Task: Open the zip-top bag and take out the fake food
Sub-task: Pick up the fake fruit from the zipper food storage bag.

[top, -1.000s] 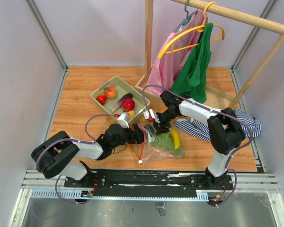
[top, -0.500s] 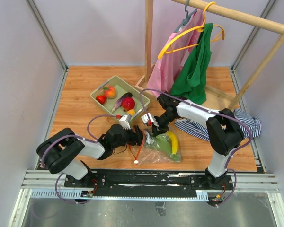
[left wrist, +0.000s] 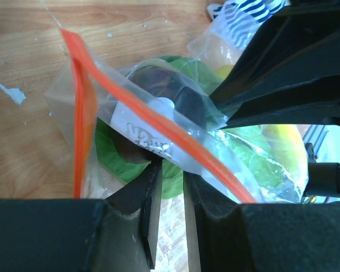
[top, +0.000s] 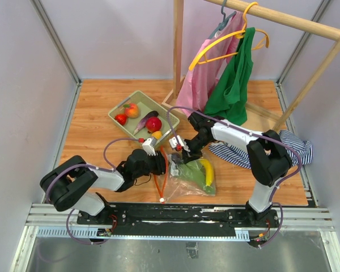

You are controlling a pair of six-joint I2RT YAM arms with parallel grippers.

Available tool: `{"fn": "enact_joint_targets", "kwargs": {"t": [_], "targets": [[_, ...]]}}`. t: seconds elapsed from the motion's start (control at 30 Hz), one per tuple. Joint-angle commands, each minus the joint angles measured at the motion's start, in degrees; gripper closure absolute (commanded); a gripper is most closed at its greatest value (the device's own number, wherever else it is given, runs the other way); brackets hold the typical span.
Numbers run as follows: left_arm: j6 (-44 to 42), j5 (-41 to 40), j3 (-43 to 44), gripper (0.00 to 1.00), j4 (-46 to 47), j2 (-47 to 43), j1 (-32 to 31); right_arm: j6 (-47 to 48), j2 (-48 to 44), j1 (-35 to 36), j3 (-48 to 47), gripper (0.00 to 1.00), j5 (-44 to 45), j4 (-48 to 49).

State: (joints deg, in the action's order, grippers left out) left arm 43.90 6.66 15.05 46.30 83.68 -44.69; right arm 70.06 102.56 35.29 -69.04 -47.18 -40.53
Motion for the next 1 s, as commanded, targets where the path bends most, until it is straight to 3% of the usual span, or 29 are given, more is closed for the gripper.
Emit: {"fn": "enact_joint_targets", "kwargs": {"t": [0.0, 0.1, 0.23, 0.33, 0.37, 0.43, 0.6, 0.67, 0.83, 0.97], "targets": [[-1.57, -0.09, -1.55, 0.74, 0.37, -4.23, 0.3, -0.71, -0.78, 0.9, -0.25, 0.81, 0.5, -1.99], [-1.64, 0.73, -3.39, 0.53, 0.97, -6.94, 0.3, -0.57, -1.08, 1.01, 0.0, 0.76, -0.99, -1.93], [-2.79, 0.65, -5.03, 0.46, -0.49, -10.51, 0.3, 0.53, -2.43, 1.1, -0.13, 0.66, -3.06, -2.52], [-3.86, 0.54, -5.25, 0.46, -2.83, -12.37, 0.3, 2.56, -4.42, 1.1, 0.59, 0.52, -4.71, -2.5], [-4.18, 0.55, -5.23, 0.49, -3.9, -12.8, 0.3, 3.43, -4.94, 1.1, 0.81, 0.48, -5.29, -2.45], [-4.78, 0.42, -5.31, 0.66, -5.31, -13.64, 0.3, 5.79, -5.59, 1.05, 0.92, 0.4, -6.15, -2.44], [-7.29, 0.25, -5.13, 0.68, -10.08, -16.52, 0.26, 13.46, -3.92, 1.4, -1.81, 0.26, -6.78, -5.57], [-8.08, 0.38, -5.25, 0.66, -10.99, -17.5, 0.3, 15.8, -2.0, 2.18, -4.24, 0.25, -6.22, -8.07], [-8.96, 0.53, -5.87, 0.5, -11.7, -18.38, 0.3, 15.08, 2.64, 4.17, -8.04, 0.28, -3.82, -9.08], [-10.16, -0.16, -6.0, 0.47, -12.13, -17.33, 0.3, 12.52, 5.18, 4.98, -9.48, 0.35, -2.0, -8.25]]}}
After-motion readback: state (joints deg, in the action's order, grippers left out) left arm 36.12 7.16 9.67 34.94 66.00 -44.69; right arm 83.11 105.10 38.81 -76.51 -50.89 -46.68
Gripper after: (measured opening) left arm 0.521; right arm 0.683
